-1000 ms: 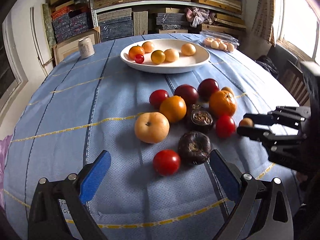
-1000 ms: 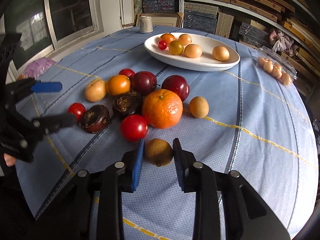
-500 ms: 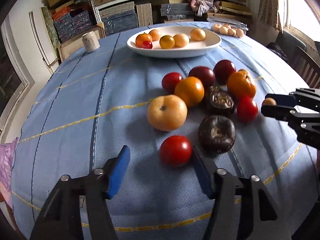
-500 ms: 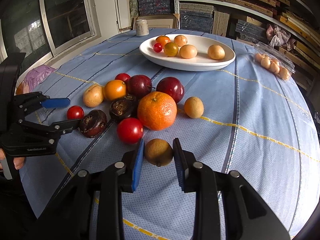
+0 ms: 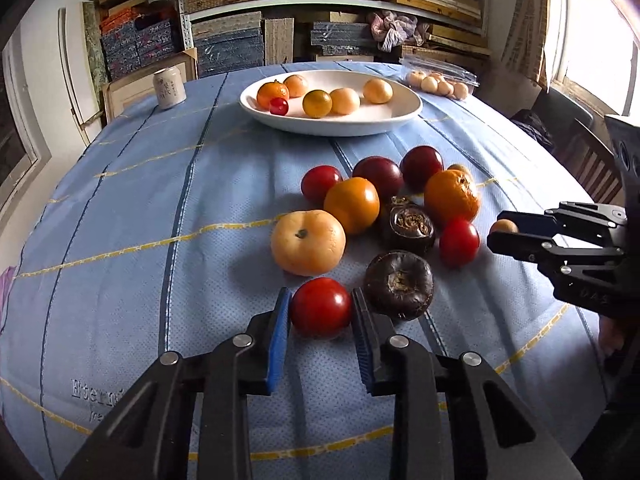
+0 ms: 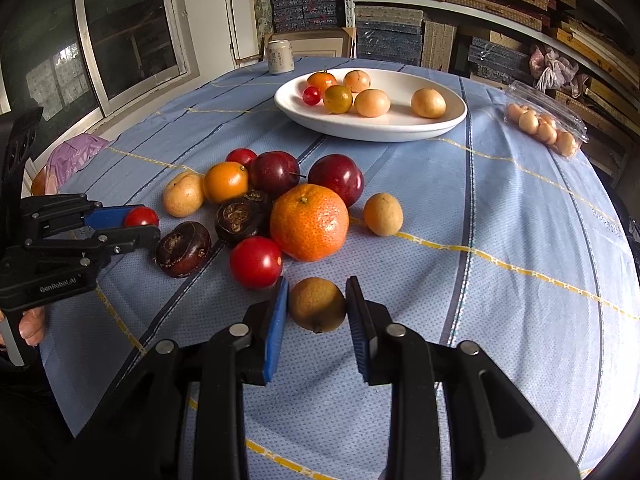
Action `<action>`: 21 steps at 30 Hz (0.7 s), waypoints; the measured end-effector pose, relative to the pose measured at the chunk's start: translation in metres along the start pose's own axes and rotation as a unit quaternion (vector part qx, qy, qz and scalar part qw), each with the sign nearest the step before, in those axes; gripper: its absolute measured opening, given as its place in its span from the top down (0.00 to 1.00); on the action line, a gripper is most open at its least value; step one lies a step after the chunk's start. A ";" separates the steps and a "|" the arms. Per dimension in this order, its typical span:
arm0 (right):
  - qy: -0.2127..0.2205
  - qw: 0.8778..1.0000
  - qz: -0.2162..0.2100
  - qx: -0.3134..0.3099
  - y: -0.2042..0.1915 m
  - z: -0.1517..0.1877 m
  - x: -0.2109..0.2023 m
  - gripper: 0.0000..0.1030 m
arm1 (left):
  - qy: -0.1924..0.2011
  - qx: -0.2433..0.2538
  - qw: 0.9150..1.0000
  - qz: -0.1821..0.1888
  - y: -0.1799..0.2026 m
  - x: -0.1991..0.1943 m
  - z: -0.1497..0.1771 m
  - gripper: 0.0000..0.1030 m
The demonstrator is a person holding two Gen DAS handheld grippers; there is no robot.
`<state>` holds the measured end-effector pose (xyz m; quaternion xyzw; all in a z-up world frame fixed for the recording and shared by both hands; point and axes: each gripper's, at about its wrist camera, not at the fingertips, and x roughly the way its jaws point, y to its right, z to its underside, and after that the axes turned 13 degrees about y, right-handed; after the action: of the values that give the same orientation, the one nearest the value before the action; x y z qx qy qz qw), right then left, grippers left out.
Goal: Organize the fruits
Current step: 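Grasp the brown round fruit with the right tool while the left tool grasps a red tomato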
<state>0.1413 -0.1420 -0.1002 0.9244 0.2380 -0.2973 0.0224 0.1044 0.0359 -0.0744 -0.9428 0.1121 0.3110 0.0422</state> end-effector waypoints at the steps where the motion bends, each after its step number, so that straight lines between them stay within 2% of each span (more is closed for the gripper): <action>1: 0.001 1.000 0.000 0.000 0.000 0.000 0.000 0.73 | 0.000 0.000 1.000 0.000 0.000 0.000 0.000 0.71; 9: 0.018 1.000 -0.005 -0.001 -0.001 -0.001 -0.007 0.73 | 0.004 -0.006 1.000 0.000 0.001 -0.003 0.000 0.71; 21: 0.045 0.999 -0.014 0.013 0.000 -0.009 -0.025 0.73 | 0.031 -0.018 0.999 0.005 0.000 -0.021 -0.016 0.71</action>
<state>0.1286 -0.1509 -0.0791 0.9335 0.2479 -0.2592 -0.0046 0.0977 0.0378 -0.0491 -0.9520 0.1121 0.2842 0.0200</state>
